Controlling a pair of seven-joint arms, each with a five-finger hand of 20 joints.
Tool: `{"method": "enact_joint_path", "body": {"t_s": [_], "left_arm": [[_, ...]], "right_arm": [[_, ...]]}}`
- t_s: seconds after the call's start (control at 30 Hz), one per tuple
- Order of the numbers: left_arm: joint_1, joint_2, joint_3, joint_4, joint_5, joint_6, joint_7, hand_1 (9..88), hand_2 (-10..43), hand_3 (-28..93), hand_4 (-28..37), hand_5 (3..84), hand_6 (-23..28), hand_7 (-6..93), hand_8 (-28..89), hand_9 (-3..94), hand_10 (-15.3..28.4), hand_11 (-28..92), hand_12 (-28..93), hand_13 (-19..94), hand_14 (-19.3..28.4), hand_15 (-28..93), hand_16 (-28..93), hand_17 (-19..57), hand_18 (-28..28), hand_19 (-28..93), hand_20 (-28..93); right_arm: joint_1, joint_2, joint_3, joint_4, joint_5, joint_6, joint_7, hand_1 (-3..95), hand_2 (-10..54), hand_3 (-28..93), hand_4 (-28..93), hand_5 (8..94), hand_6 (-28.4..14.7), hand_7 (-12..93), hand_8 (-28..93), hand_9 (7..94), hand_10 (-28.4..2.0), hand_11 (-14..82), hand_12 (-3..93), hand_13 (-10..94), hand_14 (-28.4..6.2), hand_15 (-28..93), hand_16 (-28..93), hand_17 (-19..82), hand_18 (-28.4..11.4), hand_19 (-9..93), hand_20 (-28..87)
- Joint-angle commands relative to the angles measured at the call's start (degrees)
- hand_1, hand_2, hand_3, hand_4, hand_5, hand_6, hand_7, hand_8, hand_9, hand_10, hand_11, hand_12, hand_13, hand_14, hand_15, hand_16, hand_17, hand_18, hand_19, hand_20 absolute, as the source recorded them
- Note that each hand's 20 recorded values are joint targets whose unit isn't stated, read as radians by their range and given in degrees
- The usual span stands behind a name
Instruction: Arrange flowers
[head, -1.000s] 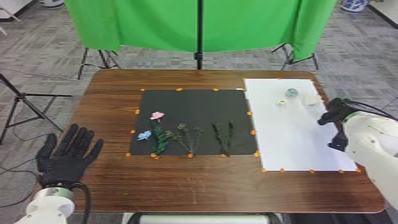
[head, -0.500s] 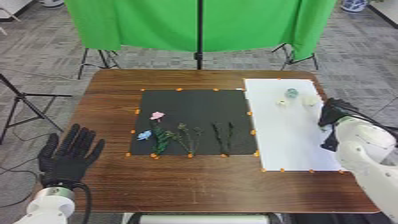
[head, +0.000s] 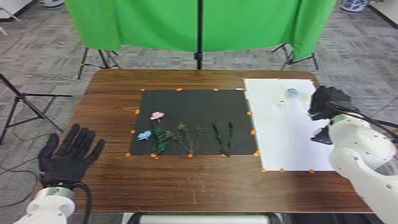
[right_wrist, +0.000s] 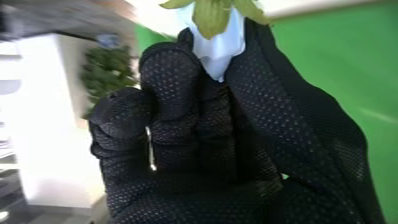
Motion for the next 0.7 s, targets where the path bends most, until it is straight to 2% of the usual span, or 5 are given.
{"method": "enact_joint_path", "body": {"t_s": [0.03,0.37,0.5,0.6,0.7], "left_arm": [[1.1,-0.18,-0.1,-0.08,-0.13,1.16,-0.18,28.0,13.1,76,-28.3,47.8,7.5,19.7,-11,42.6,15.6,29,12,33,15.9,51,-6,-4.7,15.1,40,18],[-1.4,0.17,1.56,0.74,0.45,1.4,-1.74,28.1,13.2,75,-28.3,47.7,7.4,19.8,-11,42.6,15.7,29,12,33,15.9,50,-6,-4.7,15.1,40,18],[-1.6,0.45,2.1,0.68,0.31,1.86,-1.77,28.0,13.2,76,-28.3,47.7,7.4,19.9,-11,42.6,15.6,29,12,33,15.8,50,-6,-4.7,15.1,40,18],[-2.0,1.04,2.73,0.74,0.55,1.48,-2.43,28.0,13.1,76,-28.3,47.8,7.4,19.8,-11,42.6,15.6,29,12,33,15.9,51,-6,-4.7,15.1,40,18],[-2.3,1.23,2.96,0.85,0.3,1.82,-1.84,28.0,13.1,76,-28.3,47.8,7.5,19.8,-11,42.6,15.7,29,12,33,15.9,51,-6,-4.7,15.1,40,18]], "right_arm": [[11.1,-6.9,-8.9,-3.1,0.0,2.1,-4.7,64.8,-9.5,66,-28,69.5,0.3,41,12,79.5,-9.6,21.5,56.3,70,-4.2,51,50,40,-19.4,86,44],[24.2,-24.4,-27.7,4.5,-3.3,-3.0,-12.0,64.4,-9.5,67,-28,69.3,0.4,41,12,79.6,-9.6,21.2,56.5,70,-4.2,51,51,40,-19.2,86,44],[25.7,-28.1,-31.0,5.5,-5.8,-7.8,-14.4,64.4,-9.5,67,-28,69.1,0.4,41,12,79.5,-9.6,21.1,56.6,70,-4.2,51,51,40,-19.2,86,44],[27.1,-29.0,-34.1,5.4,-7.9,-8.0,-15.4,64.4,-9.5,67,-28,68.9,0.4,41,12,79.3,-9.6,21.2,56.8,70,-4.2,51,51,40,-19.0,86,44],[28.9,-30.9,-36.9,7.0,-9.4,-8.4,-16.4,64.3,-9.5,67,-28,68.7,0.5,42,12,79.2,-9.5,21.1,56.8,70,-4.2,51,51,40,-18.9,86,44]]}}
